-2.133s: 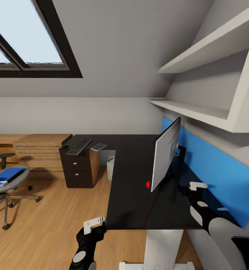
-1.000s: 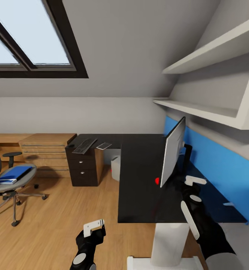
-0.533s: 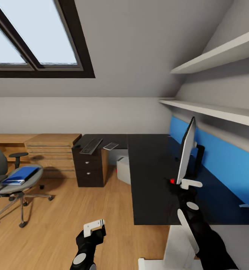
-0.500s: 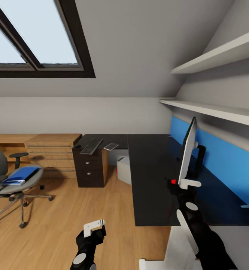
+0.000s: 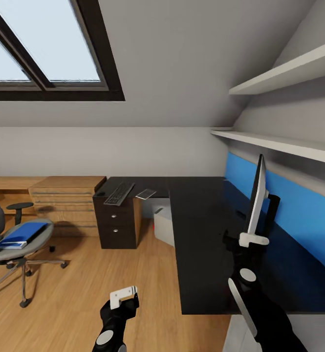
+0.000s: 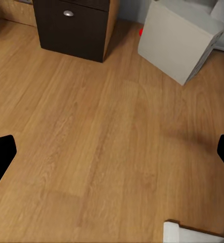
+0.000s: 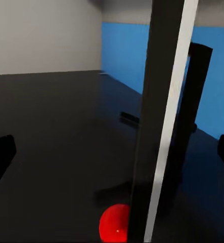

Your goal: In the bedroom, organize the workspace by keeping the computer under the desk, ensuring the monitor is on the desk, placing the keyboard on the desk next to the monitor, placing the mouse on the desk next to the keyboard, moving the folder from the swivel chair onto the desk next to the mouse, stacking the notebook on top of the folder with the pen on top of the notebook, and positioning the swivel chair next to the desk.

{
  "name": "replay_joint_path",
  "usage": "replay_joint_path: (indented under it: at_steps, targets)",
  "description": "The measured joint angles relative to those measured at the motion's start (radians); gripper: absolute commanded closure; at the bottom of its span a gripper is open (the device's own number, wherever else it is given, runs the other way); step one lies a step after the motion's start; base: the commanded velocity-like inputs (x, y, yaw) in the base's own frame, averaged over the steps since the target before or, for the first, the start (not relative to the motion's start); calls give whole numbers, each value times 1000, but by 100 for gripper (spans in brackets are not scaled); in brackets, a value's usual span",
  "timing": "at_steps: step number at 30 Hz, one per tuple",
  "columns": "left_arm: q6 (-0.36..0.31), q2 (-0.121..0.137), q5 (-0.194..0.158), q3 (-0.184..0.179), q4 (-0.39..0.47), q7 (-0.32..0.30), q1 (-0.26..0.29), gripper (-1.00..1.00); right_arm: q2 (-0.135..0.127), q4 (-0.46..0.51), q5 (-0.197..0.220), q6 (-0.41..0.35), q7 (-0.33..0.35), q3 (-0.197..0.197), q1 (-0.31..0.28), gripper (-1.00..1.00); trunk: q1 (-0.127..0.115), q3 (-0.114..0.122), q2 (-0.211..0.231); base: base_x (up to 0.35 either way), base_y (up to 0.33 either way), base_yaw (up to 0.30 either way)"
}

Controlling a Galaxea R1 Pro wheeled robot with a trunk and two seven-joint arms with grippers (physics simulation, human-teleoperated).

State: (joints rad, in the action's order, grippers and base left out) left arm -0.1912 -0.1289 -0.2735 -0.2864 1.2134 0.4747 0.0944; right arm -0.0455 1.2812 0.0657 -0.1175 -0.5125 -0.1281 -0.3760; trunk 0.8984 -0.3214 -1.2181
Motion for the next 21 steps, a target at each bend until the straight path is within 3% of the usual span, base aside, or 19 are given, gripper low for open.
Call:
replay_joint_path:
  at_steps: [6,11,17,21]
  targets:
    - [0,0,0,0,0,0,0,-100,-1,-32,1,4,-9,46,0,-100,0,0,0,171,-27,0]
    - [0,0,0,0,0,0,0,-100,-1,-36,1,5,-10,54,0,-100,0,0,0,47,-11,0]
    - [0,-1,-1,0,-1,0,0,-100,-2,-66,1,5,-10,57,-1,-100,0,0,0,2,-172,0]
    - [1,-2,0,0,-2,1,0,-100,-14,-88,1,6,-10,57,-3,-100,0,0,0,0,-23,0]
